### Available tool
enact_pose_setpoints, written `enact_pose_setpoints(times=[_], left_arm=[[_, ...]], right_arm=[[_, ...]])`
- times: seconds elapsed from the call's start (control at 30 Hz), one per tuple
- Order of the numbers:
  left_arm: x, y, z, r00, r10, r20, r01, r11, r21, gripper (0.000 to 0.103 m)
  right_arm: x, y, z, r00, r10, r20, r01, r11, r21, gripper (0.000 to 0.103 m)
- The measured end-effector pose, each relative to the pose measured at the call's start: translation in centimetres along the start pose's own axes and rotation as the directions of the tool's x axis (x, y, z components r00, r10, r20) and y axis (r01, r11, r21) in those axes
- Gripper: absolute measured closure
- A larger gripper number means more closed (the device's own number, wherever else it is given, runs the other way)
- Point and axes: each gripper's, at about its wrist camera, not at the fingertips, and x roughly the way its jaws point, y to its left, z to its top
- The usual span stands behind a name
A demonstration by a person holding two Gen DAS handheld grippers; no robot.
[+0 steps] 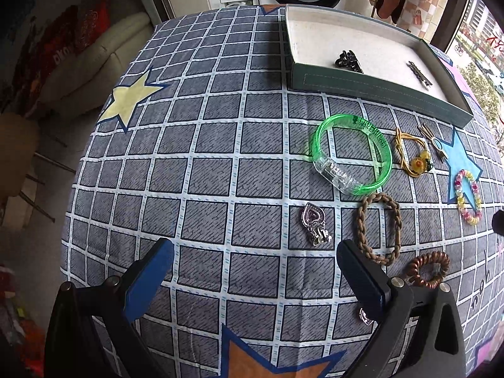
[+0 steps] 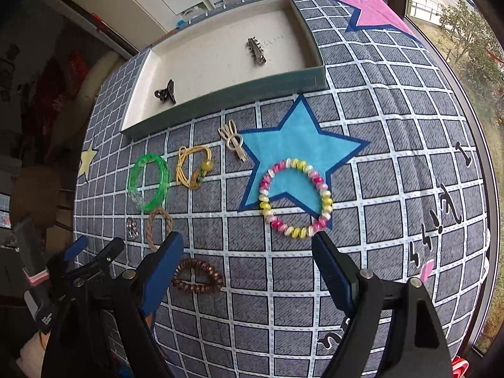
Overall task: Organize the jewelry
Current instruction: 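Withdraw both tools from the tray back over the remaining jewelry, then grasp the silver heart pendant with the left tool while the right tool grasps the brown coiled hair tie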
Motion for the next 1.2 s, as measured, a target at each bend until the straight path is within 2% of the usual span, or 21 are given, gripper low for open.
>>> enact_pose_setpoints(times=[0.33, 0.67, 0.87, 0.93, 1.0, 1.13, 1.2], left_arm=[[1.6, -0.3, -0.2, 0.999, -0.017, -0.031, 0.016, 1.0, -0.017, 0.0], [3.3, 0.2, 0.2, 0.999, -0.018, -0.041, 0.016, 0.999, -0.046, 0.0], [3.4, -0.3, 0.6, 0.999, -0.025, -0.022, 0.024, 0.999, -0.021, 0.0], [3.3, -0.5, 0.7, 0.999, -0.044, -0.018, 0.043, 0.999, -0.017, 0.003], [3.2, -0.5, 0.8, 0.998, -0.059, -0.015, 0.059, 0.998, -0.011, 0.012], [2.7, -1.6, 0.9, 0.997, -0.074, -0.008, 0.074, 0.997, 0.007, 0.022], [2.4, -1.8, 0.7, 0.996, -0.088, -0.006, 0.088, 0.996, 0.013, 0.033]], right_arm=[[2.6, 1.8, -3.5, 0.992, -0.108, -0.068, 0.101, 0.99, -0.094, 0.017], [4.5, 3.4, -4.2, 0.979, -0.188, -0.074, 0.17, 0.965, -0.197, 0.017], [5.7, 4.7, -3.8, 0.976, -0.21, -0.066, 0.189, 0.953, -0.239, 0.017], [6.4, 5.8, -3.7, 0.972, -0.229, -0.055, 0.207, 0.941, -0.268, 0.017], [6.7, 6.3, -3.8, 0.97, -0.24, -0.048, 0.216, 0.933, -0.288, 0.018], [7.0, 7.5, -4.1, 0.964, -0.265, -0.023, 0.244, 0.913, -0.326, 0.028], [7.4, 8.5, -4.3, 0.963, -0.269, -0.014, 0.248, 0.904, -0.349, 0.035]])
